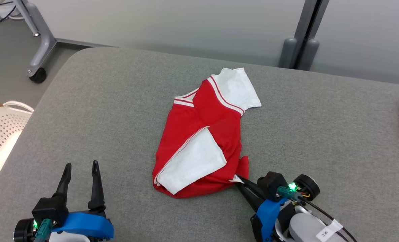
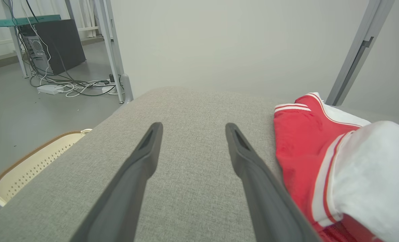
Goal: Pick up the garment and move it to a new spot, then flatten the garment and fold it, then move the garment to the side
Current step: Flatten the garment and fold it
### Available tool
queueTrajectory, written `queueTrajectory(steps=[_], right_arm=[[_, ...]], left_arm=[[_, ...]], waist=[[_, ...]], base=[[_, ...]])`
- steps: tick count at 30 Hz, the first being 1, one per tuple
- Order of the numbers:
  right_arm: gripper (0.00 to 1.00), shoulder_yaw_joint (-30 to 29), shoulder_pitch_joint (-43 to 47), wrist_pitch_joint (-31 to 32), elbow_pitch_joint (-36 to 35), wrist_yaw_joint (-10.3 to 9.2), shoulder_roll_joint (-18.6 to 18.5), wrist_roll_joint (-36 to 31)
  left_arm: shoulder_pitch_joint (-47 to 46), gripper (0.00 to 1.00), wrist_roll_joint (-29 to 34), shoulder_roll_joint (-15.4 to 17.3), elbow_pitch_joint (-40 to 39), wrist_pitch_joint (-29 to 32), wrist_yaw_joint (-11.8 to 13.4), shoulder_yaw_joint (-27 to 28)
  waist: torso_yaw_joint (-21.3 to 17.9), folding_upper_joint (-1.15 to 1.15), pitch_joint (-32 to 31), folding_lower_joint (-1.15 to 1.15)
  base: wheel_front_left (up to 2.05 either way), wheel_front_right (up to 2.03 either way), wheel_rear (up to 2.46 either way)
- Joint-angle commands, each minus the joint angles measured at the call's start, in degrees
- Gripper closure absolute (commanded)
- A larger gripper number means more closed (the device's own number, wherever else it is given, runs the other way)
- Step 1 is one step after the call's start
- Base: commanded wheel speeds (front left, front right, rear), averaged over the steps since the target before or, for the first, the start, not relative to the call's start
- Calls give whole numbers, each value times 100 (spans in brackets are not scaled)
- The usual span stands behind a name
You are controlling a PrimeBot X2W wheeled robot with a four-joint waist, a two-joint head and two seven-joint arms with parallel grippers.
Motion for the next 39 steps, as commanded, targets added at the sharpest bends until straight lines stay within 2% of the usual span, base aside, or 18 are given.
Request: queueTrajectory(steps=[1,5,10,11,15,18,19,20,27,30,34,39], right_arm=[[100,-97,114,-63,-66,1,-52,30],[100,-786,715,11,-744,1,-297,-27],[100,-1907,1776,668,-2006,1,-612,-278],[100,-1907,1776,668,-2006,1,-612,-278],[100,-2837,2680,1385,-3127,1,-634,-445],[100,-3323,3114,1734,-3643,1,-608,-535],[71,-3434,3218,1798,-3725,1,-597,-581],[0,-3525,3290,1821,-3797,1,-559,-603],[0,-3769,3247,1747,-4219,1,-291,-572],[0,-3730,3062,1715,-4303,1,-287,-507],[0,-3428,2616,1692,-4122,2,-296,-492],[0,-3036,1873,1733,-3543,1,-289,-509]], left_arm=[[65,0,37,-5,14,-15,14,18],[258,0,50,-8,-26,-15,25,116],[341,0,37,-9,-74,-15,12,138],[341,0,37,-9,-74,-15,12,138],[378,0,23,-13,-138,-15,33,142],[361,0,29,-12,-165,-15,44,116],[347,0,25,-14,-166,-15,41,102],[335,0,21,-13,-162,-15,35,96],[309,0,50,-16,-156,-15,15,94],[344,0,70,-14,-166,-15,4,140],[325,0,97,-7,-178,-15,-9,164],[186,0,131,-8,-170,-15,-20,119]], waist=[[-108,0,-111,0],[-432,0,-350,0],[-738,0,-431,0],[-738,0,-431,0],[-933,0,-424,0],[-1013,0,-400,0],[-1020,0,-391,0],[-1028,0,-387,0],[-1016,0,-383,0],[-1021,0,-378,0],[-1028,0,-322,0],[-957,0,-226,0]], base=[[0,0,0],[0,0,0],[0,0,0],[0,0,0],[0,0,0],[0,0,0],[0,0,0],[0,0,0],[0,0,0],[0,0,0],[0,0,0],[0,0,0]])
